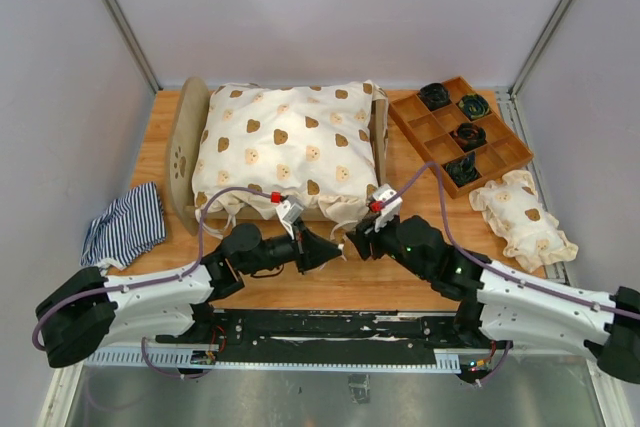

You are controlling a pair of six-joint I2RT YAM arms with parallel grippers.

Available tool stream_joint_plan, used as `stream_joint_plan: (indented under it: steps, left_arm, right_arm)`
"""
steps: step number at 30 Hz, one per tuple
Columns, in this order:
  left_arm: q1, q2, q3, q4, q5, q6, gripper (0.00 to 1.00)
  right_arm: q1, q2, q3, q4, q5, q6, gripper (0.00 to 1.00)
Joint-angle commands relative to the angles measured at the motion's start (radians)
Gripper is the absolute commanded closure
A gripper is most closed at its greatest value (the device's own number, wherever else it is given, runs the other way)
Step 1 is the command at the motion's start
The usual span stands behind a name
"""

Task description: Set up the pet bed

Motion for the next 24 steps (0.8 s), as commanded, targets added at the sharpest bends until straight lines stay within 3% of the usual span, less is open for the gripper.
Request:
stream_joint_plan:
  steps: [1, 7, 9, 18, 24]
  left_arm:
    - [0.006, 0.008, 0.058, 0.002, -0.099, 0.01, 1.0]
    - [0.036, 0.052, 0.084, 0.02, -0.129, -0.036, 1.0]
    - [0.046, 0.061, 0.092, 0.024, -0.129, -0.046, 1.0]
    - [0.087, 0.093, 0.145, -0.006, -0.073, -0.082, 1.0]
    - [0.105, 0.093, 0.146, -0.007, -0.051, -0.093, 1.0]
  right_arm:
    - [0.014, -0.156, -0.054, -0.044, -0.034, -0.397, 0.48]
    - [0.033, -0.243, -0.172, 0.006, -0.4, -0.972, 0.5]
    - [0.055, -0.236, -0.221, 0.047, -0.444, -1.164, 0.5]
    - [0.21, 0.066, -0.22, 0.158, -0.09, -1.678, 0.5]
    - [0.212, 0.237, -0.183, 0.192, 0.002, -1.909, 0.49]
